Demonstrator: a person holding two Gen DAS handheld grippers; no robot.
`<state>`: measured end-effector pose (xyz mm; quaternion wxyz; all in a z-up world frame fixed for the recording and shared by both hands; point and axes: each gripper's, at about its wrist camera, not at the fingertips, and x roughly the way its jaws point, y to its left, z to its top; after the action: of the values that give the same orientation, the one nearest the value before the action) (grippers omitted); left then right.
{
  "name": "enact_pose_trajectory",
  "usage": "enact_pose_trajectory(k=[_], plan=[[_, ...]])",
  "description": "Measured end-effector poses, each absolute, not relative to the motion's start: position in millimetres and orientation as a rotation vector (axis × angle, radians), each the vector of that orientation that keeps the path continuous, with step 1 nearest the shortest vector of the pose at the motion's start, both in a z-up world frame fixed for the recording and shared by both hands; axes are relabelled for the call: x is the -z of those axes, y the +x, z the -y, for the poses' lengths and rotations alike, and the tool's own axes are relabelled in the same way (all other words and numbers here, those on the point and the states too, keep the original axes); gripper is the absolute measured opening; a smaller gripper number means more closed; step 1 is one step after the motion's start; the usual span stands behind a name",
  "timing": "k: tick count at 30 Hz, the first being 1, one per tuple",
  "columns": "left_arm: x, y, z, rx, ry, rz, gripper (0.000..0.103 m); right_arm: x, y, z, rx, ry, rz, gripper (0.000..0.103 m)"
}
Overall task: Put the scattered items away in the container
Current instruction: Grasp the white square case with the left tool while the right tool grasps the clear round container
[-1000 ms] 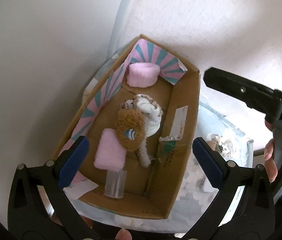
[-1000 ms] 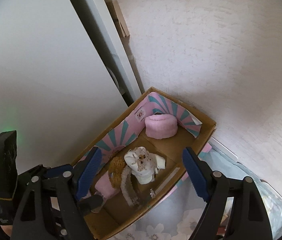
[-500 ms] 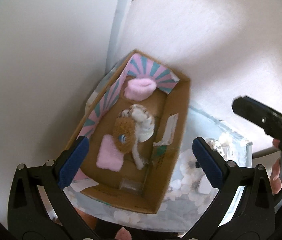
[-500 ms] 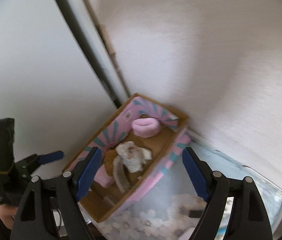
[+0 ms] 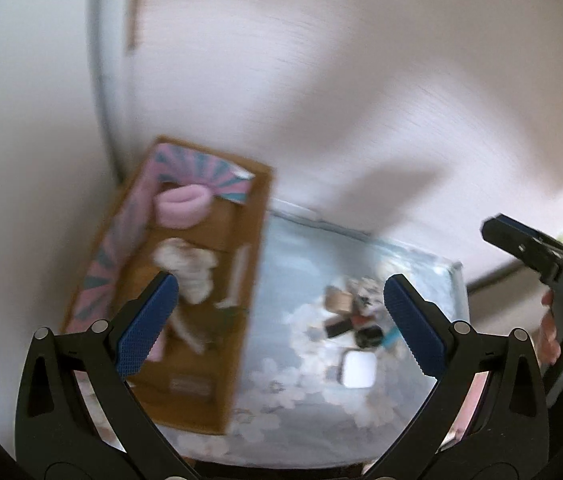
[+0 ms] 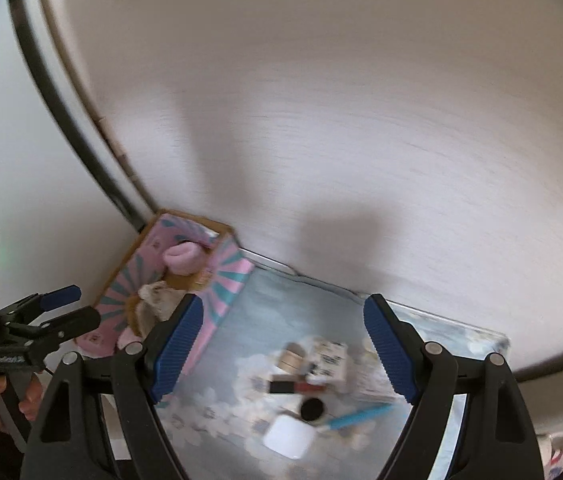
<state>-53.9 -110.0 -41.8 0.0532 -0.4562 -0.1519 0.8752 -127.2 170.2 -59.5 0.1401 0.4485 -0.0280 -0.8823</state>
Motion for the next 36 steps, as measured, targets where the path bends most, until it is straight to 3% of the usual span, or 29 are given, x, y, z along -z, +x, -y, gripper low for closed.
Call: enact_pose_trajectory(k=[16, 29, 36], plan=[[116.2, -37.6, -27.0, -2.379, -1.519, 0.095, 0.102, 153.7, -98.6, -264.4, 2.554, 1.484, 0.194, 0.079], [222.9, -14.5, -90.1, -2.432, -1.585, -0.003, 0.094, 242.0, -104.9, -257.1, 2.564, 1.361, 0.097, 0.079], [246.5, -11.7, -98.4, -2.494, -1.588, -0.003, 0.093, 257.8, -111.9, -245.5, 2.545, 1.318, -0.080, 0.068]])
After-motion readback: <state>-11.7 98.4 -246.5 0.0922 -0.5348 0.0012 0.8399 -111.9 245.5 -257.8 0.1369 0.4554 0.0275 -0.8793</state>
